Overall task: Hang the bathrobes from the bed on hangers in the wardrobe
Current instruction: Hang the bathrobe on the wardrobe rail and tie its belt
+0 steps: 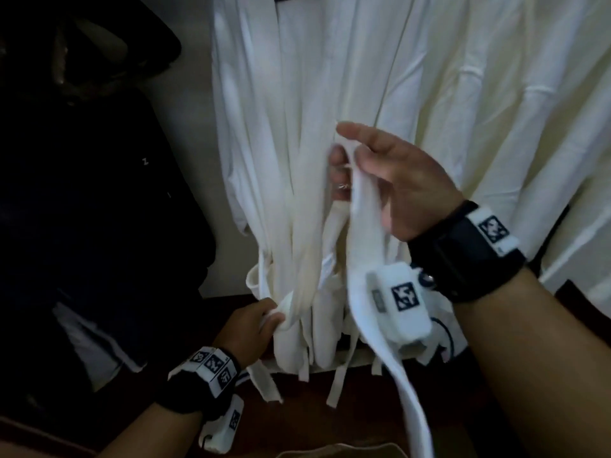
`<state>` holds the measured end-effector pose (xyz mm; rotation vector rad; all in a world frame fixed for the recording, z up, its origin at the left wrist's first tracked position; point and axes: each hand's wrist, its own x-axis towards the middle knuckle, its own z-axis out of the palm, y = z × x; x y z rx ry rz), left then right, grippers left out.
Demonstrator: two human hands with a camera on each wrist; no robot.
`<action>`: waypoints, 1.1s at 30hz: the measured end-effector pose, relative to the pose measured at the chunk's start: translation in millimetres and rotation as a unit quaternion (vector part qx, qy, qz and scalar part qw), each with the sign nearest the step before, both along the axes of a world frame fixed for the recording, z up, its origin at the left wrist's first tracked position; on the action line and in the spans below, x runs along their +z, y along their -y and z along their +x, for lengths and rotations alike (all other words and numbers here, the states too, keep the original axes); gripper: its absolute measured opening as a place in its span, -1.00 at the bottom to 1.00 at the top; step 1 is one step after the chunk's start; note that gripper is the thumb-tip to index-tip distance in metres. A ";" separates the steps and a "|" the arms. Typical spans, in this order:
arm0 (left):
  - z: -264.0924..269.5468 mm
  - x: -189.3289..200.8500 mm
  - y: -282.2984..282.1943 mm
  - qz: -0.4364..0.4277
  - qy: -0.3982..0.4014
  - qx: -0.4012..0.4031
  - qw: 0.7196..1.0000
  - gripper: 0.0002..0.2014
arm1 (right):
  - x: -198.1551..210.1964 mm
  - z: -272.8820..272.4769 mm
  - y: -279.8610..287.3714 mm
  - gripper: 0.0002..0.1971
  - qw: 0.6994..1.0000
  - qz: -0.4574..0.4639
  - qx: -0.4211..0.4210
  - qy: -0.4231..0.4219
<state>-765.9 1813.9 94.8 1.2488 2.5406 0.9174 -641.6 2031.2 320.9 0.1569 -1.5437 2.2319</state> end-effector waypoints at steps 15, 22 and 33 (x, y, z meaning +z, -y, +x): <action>4.3 18.2 48.7 0.083 -0.061 -0.066 0.992 -0.74 | -177.7 -61.0 47.7 -0.69 0.718 0.636 0.071 0.273; -1.1 33.8 42.9 0.105 -0.027 -0.059 0.992 -0.75 | -194.3 -13.9 20.3 -0.59 0.842 0.439 -0.250 0.188; 7.1 43.0 35.0 0.111 0.027 -0.043 0.993 -0.65 | -222.3 4.5 58.5 -0.39 0.903 0.288 -0.013 0.318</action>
